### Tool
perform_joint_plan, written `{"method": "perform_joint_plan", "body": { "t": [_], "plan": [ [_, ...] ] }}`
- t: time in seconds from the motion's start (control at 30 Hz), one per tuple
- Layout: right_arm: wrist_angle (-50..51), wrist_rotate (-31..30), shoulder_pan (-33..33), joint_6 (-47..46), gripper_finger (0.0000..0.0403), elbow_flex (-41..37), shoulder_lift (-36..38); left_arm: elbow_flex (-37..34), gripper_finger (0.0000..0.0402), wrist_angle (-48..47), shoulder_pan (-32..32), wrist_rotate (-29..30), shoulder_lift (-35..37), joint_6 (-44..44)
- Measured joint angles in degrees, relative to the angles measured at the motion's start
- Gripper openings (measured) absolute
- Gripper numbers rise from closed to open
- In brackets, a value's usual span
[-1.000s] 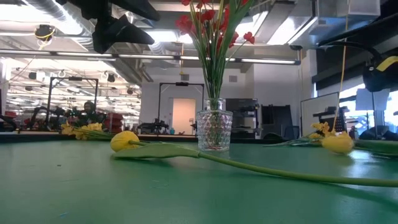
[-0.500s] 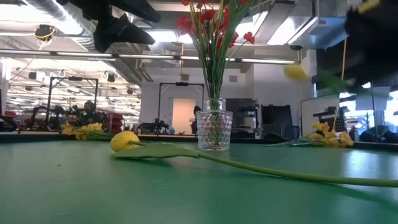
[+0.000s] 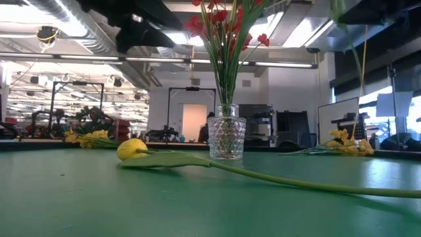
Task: Sort flowers into vase by color
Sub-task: Put the right yellow flower into the red vase
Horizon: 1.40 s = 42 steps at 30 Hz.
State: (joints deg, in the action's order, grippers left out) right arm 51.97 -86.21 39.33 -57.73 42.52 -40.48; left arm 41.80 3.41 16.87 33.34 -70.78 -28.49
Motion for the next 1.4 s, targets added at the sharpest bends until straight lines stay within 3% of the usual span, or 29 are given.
{"method": "perform_joint_plan", "body": {
  "t": [0.1, 0.33, 0.47, 0.67, 0.8, 0.9, 1.03, 1.2, 1.4],
  "plan": [
    [0.17, -1.71, -0.79, 3.62, 0.0001, 0.2, 2.71, 1.16, 0.0212, -0.07, -3.73, -0.5, 0.2, 4.03],
    [-2.17, 0.78, -11.3, 13.45, 0.0001, 0.87, 4.23, 7.73, 0.0212, -0.14, -13.57, -3.65, 0.34, 12.53],
    [-12.71, 12.27, -15.12, 22.44, 0.0, 0.87, 0.93, 9.73, 0.0212, -0.21, -17.65, -8.99, 0.33, 13.02],
    [-39.53, 36.68, -18.97, 47.66, 0.0, 0.87, -5.88, 10.14, 0.0212, -0.24, -19.05, -11.87, 0.31, 12.52],
    [-50.38, 46.65, -23.38, 58.76, 0.0, 0.87, -8.59, 10.14, 0.0212, -0.41, -18.1, -14.85, 0.34, 13.49],
    [-55.05, 55.75, -28.31, 62.83, 0.0, 0.87, -8.78, 10.08, 0.0212, -0.59, -17.19, -22.52, 2.73, 15.72],
    [-59.39, 69.45, -36.19, 65.75, 0.0, 0.85, -7.98, 10.18, 0.0212, -0.21, -17.18, -23.36, 7.74, 18.19],
    [-59.41, 72.37, -47.68, 67.93, 0.0, 0.85, -7.63, 10.14, 0.0212, -0.77, -20.36, -21.4, 13.27, 22.83],
    [-65.84, 86.14, -62.42, 69.73, 0.0, 0.85, -8.87, 10.12, 0.0211, -5.08, -28.74, -23.57, 15.73, 27.33]
  ]
}}
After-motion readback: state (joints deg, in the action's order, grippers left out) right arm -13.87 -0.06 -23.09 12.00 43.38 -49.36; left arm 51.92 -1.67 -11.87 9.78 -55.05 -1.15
